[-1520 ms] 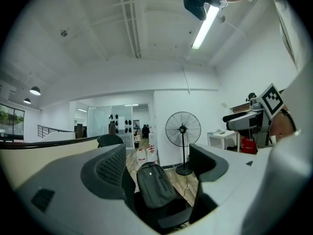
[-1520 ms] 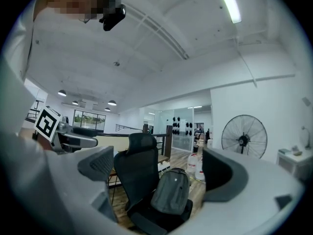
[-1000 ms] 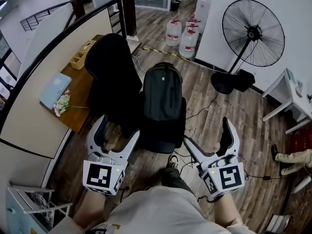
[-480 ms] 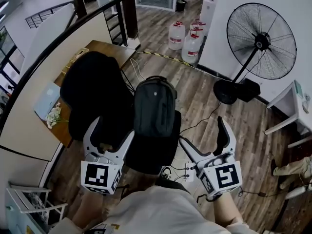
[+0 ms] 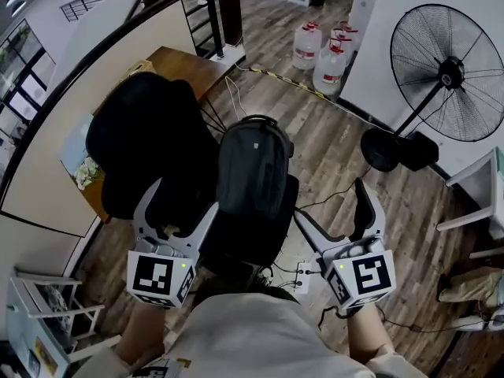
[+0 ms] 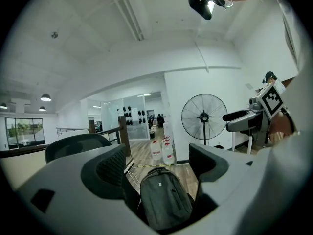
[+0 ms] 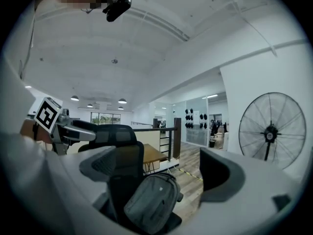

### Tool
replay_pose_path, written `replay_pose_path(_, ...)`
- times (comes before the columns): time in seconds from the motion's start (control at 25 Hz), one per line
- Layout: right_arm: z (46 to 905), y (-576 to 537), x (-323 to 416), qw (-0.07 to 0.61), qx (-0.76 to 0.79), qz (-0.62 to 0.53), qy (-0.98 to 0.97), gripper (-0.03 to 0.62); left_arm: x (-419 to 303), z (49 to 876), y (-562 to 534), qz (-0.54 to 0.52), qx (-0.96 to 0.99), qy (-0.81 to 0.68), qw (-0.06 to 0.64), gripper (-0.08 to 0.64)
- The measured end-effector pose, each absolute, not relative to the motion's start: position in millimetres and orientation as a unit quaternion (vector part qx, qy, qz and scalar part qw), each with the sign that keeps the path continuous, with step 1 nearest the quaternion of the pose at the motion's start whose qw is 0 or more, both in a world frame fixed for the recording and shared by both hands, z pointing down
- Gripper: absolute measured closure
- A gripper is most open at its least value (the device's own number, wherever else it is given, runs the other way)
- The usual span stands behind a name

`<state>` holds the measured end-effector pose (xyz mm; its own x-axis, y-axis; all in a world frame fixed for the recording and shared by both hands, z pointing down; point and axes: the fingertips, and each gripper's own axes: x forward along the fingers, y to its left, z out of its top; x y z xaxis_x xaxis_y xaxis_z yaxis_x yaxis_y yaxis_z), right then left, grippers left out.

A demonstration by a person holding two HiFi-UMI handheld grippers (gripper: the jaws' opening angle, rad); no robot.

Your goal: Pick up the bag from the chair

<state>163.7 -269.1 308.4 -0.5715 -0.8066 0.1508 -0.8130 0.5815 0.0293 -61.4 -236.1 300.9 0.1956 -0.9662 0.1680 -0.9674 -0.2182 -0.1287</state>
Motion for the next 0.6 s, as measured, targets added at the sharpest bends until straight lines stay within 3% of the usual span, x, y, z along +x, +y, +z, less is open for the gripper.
replay_pose_path(0.6,319,-282,149,0.075,0.457,0.064,-0.884,0.051,-73,307,-249,0.121,0.780,-0.614,0.011,0.153)
